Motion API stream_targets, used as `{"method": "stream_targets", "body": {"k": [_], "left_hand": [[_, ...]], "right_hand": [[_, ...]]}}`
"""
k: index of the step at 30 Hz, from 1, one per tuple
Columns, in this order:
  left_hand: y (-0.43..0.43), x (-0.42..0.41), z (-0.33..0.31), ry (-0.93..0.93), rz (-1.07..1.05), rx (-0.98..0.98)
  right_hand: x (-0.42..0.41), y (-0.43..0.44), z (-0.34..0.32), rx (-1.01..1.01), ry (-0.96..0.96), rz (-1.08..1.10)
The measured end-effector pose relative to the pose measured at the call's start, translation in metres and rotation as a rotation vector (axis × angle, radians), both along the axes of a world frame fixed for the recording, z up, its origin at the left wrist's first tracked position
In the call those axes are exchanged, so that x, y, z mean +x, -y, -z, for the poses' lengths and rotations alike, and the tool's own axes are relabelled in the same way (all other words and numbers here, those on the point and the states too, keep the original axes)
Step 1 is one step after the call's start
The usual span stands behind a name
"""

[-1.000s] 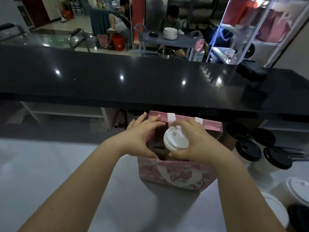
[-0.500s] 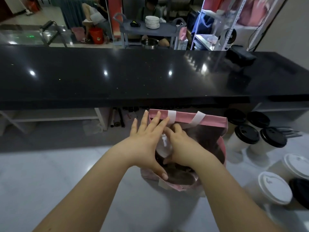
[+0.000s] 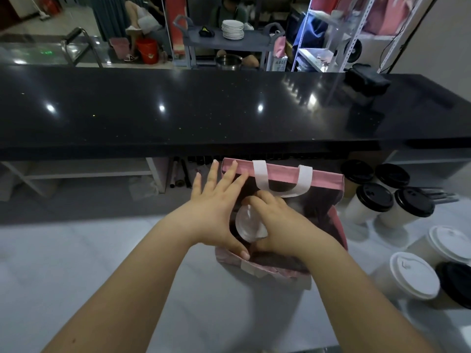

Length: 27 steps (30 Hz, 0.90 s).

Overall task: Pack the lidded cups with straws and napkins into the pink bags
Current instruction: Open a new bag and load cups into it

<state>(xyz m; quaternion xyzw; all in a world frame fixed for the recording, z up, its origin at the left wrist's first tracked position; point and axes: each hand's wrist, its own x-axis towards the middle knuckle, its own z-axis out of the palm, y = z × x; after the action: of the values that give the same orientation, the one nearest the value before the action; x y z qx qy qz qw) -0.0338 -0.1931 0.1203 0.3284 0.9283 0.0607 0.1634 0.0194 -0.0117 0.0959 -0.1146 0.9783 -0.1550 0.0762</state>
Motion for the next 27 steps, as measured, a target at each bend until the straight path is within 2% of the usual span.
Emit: {"method": "stream_targets", "body": {"k": [8,19,22,27], "left_hand": [[0.006,0.020,-0.001,-0.019,-0.031,0.005],[0.006,0.044,-0.003,-0.038,-0.061,0.005],[0.005,0.046,-0.004,-0.041,-0.066,0.000],[0.001,0.048,-0.003,-0.040,-0.068,0.008]], "right_hand": [[-0.011,0.020,0.020,0.061,0.088,0.006],[0.005,0.008,0.025,0.012,0.107,-0.056],[0.007,0.003,0.026,-0.016,0.199,-0.016],[0.007,0.009,0.026,0.073,0.206,-0.082]]}}
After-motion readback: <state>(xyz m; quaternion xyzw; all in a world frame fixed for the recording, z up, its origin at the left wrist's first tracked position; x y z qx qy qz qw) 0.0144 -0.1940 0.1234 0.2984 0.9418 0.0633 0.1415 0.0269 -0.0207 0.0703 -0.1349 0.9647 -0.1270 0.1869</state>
